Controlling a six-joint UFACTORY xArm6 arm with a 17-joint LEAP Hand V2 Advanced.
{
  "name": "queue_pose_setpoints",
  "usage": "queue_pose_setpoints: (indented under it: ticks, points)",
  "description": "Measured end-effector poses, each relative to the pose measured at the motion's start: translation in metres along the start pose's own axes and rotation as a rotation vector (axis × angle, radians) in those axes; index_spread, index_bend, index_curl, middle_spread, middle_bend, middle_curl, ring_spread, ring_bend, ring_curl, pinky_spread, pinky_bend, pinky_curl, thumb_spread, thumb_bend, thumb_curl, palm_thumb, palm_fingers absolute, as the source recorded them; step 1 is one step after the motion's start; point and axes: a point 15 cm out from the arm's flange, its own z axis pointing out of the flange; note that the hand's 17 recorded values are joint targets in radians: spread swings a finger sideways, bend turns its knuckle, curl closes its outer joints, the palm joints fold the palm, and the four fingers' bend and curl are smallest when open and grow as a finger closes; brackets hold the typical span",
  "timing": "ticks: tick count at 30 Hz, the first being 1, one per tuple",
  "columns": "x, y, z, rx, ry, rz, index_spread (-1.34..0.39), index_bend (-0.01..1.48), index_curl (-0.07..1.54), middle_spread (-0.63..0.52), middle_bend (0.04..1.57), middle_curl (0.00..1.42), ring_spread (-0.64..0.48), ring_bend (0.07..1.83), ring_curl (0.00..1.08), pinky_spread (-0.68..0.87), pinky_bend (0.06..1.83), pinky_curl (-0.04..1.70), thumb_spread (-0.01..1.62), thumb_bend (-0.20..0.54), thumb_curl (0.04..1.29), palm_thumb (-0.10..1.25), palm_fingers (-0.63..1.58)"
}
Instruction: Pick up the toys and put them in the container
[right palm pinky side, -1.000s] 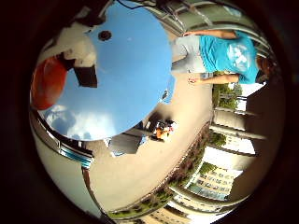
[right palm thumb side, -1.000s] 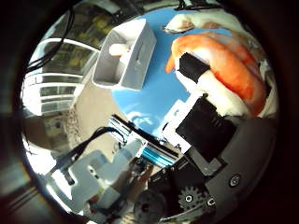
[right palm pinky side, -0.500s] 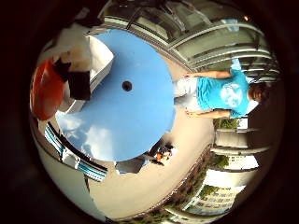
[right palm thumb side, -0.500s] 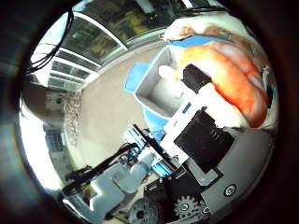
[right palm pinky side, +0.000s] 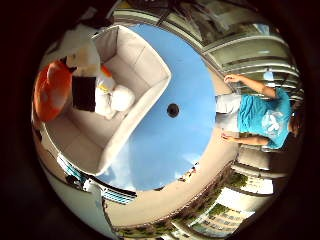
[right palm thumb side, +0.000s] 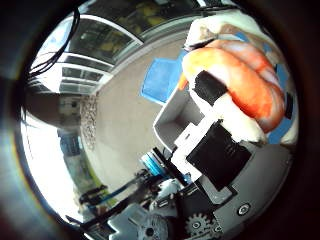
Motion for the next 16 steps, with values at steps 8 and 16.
queue_pose_setpoints:
  ticks: [8,16]
  points:
    - [0.011,0.012,0.003,-0.028,-0.012,0.018,-0.35,0.26,0.35,0.07,0.22,0.41,0.28,0.57,0.32,0.43,0.93,0.46,1.14,-0.029,0.43,0.62,-0.11]
    - [0.021,0.026,-0.019,0.009,0.001,0.047,-0.35,0.18,0.32,0.08,0.16,0.35,0.30,0.48,0.29,0.46,0.82,0.39,1.14,-0.028,0.39,0.63,-0.02]
